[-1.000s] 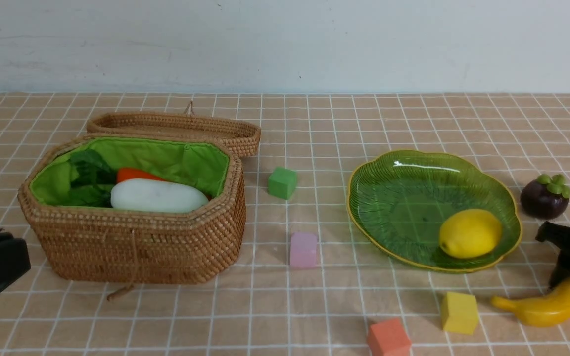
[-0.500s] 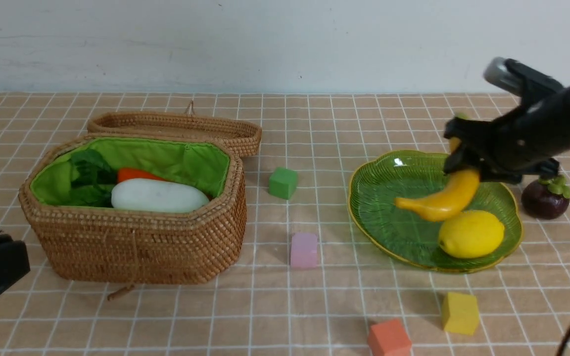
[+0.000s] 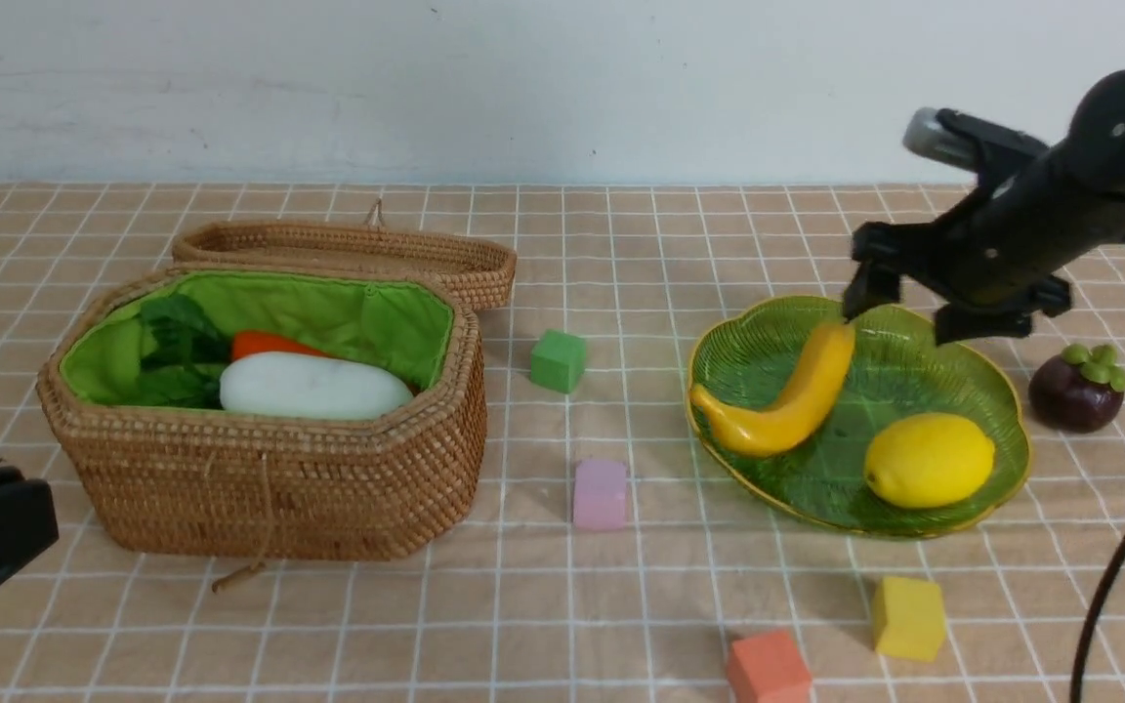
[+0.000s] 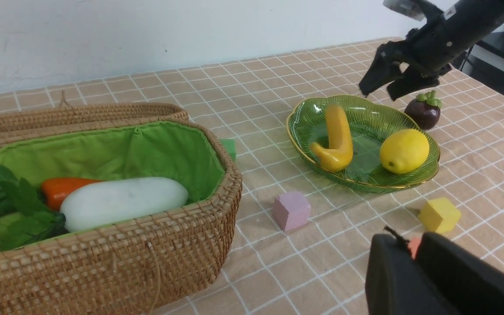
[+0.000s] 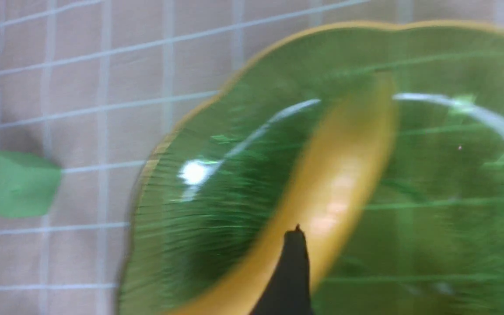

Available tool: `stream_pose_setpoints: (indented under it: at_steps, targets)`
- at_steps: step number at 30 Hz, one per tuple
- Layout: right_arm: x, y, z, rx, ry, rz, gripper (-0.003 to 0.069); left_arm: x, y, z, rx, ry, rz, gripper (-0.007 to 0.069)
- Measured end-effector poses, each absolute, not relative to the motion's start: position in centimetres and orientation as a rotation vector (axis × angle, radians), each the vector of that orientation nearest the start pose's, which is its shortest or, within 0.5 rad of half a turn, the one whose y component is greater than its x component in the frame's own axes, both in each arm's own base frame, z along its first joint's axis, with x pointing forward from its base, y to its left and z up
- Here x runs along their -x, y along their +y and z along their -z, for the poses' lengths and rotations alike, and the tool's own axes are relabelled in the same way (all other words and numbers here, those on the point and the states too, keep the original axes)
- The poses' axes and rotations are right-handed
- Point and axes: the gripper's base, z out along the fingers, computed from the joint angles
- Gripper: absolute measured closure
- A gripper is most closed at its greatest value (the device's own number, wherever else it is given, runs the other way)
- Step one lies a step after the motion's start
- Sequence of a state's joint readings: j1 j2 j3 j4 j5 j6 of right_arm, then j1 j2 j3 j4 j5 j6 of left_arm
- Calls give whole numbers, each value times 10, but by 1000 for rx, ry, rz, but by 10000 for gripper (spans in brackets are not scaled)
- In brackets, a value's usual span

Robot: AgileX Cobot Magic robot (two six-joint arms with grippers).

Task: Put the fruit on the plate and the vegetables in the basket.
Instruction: Use the right arm to grab a mangosteen and put it into the right plate

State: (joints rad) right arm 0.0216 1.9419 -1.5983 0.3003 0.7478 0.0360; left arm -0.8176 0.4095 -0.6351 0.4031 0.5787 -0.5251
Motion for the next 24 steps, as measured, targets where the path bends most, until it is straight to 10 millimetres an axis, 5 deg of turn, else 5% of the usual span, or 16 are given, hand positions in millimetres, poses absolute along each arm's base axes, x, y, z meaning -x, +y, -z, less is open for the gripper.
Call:
stream_pose_setpoints:
  at_steps: [3, 5, 8, 15, 24]
  targets:
    - [-433, -5, -261, -337, 2545, -315, 90, -65, -41, -349, -419, 1775, 519, 544]
    - [-432, -43, -256, -478, 2532, -272, 111, -65, -41, -349, -419, 1776, 518, 543]
    - [-438, -67, -241, -547, 2511, -236, 104, -65, -41, -349, -419, 1776, 518, 543]
    - [-450, -78, -213, -487, 2505, -157, 42, -65, -41, -349, -419, 1776, 518, 543]
    - [-461, -87, -162, -487, 2562, -106, 56, -65, -41, -349, -418, 1777, 521, 543]
